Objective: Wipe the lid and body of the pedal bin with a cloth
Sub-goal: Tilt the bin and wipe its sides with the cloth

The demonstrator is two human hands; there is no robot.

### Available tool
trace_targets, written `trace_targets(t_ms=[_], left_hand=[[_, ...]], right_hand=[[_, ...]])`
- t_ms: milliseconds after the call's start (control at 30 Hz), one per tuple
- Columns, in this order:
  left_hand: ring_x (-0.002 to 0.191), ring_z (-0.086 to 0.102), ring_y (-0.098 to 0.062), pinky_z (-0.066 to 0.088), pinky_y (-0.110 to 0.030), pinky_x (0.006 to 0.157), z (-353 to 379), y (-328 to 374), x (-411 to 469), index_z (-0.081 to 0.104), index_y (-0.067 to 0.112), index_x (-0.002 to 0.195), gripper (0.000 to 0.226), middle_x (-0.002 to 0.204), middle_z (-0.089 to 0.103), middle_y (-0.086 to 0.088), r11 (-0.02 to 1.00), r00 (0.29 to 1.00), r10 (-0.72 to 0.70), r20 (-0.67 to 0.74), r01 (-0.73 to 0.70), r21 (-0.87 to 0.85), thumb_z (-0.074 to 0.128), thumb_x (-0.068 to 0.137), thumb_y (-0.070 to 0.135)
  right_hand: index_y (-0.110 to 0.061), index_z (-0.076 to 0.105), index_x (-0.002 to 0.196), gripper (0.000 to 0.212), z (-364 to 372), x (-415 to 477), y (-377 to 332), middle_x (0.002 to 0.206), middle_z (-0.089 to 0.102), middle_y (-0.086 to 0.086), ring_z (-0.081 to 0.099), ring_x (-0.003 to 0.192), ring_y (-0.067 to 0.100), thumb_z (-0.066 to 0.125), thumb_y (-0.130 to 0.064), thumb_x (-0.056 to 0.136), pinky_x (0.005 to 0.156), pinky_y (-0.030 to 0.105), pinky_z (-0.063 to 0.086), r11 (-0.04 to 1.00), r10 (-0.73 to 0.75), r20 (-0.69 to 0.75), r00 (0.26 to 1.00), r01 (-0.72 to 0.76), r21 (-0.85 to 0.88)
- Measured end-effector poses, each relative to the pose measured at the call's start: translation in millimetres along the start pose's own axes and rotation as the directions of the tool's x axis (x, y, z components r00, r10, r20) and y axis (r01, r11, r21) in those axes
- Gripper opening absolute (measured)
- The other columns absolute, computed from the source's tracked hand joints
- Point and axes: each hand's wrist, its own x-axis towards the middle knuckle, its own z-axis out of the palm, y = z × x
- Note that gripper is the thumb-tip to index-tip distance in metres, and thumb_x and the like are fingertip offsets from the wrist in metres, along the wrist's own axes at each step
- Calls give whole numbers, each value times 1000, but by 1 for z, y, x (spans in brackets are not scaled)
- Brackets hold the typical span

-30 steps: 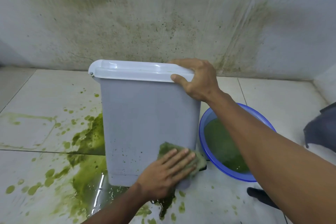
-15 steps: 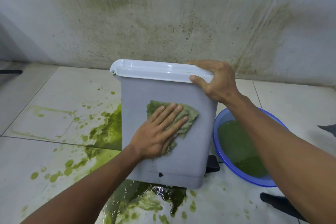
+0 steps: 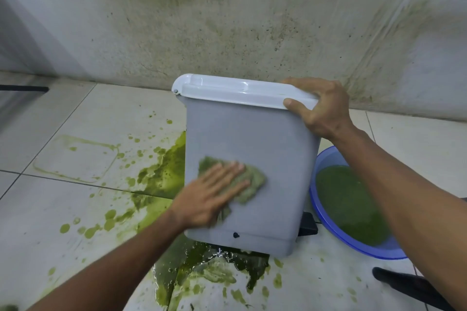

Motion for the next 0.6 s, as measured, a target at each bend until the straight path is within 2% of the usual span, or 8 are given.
trace_targets(t_ms=[100, 233, 300, 367, 467, 533, 600], left_hand=[[156, 17, -35, 15, -49, 127, -22, -32, 37, 32, 6, 156, 57, 164, 24, -21, 976, 962, -215, -167, 218, 0, 46, 101, 17], [156, 18, -38, 14, -51, 127, -9, -13, 33, 39, 6, 154, 54, 164, 23, -22, 954, 934, -298, -196, 298, -29, 45, 103, 23], [155, 18, -38, 12, -51, 127, 11, 16, 5, 37, 7, 155, 53, 166, 22, -20, 969, 960, -246, -131, 242, -45, 36, 106, 27], [156, 15, -35, 8, -49, 128, 32, 45, -33, 29, 11, 158, 54, 169, 14, -16, 995, 995, -93, -18, 93, -38, 26, 107, 28], [158, 8, -28, -2, -44, 129, 47, 68, -75, 14, 16, 163, 71, 171, 3, -13, 984, 973, 164, 160, -174, 49, 39, 99, 29], [159, 7, -27, -2, -42, 129, 43, 60, -72, 14, 17, 163, 76, 172, 3, -13, 975, 964, 193, 183, -210, 76, 42, 94, 29], [158, 6, -27, 0, -42, 129, 29, 45, -50, 22, 15, 161, 66, 170, 8, -15, 994, 988, 107, 111, -109, 14, 38, 98, 27]], right_hand=[[-34, 74, 114, 47, 0, 0, 0, 114, 73, -12, 68, 106, 12, 60, -57, 75, 91, 40, 54, 1000, -5, 8, 1000, 5, 3], [-34, 74, 114, 47, 0, 1, 2, 115, 73, -12, 68, 106, 13, 60, -56, 75, 91, 41, 54, 1000, -2, 8, 1000, 2, 0], [-34, 74, 114, 46, 0, 1, 2, 115, 73, -12, 68, 105, 13, 61, -56, 75, 91, 40, 54, 1000, -4, 6, 1000, 4, 3], [-33, 74, 113, 45, 1, 2, 2, 113, 74, -11, 69, 104, 14, 62, -55, 76, 90, 41, 54, 1000, -7, 2, 1000, 7, 7], [-33, 75, 112, 42, 2, 1, 3, 113, 74, -10, 69, 103, 14, 63, -53, 76, 89, 42, 54, 1000, -16, -6, 1000, 16, 16], [-33, 75, 112, 43, 2, 1, 4, 113, 74, -10, 69, 103, 15, 63, -53, 76, 89, 42, 55, 1000, -25, -6, 1000, 25, 15], [-32, 75, 113, 44, 2, 1, 4, 112, 74, -9, 69, 102, 16, 63, -53, 76, 89, 42, 55, 999, -27, -5, 1000, 27, 16]])
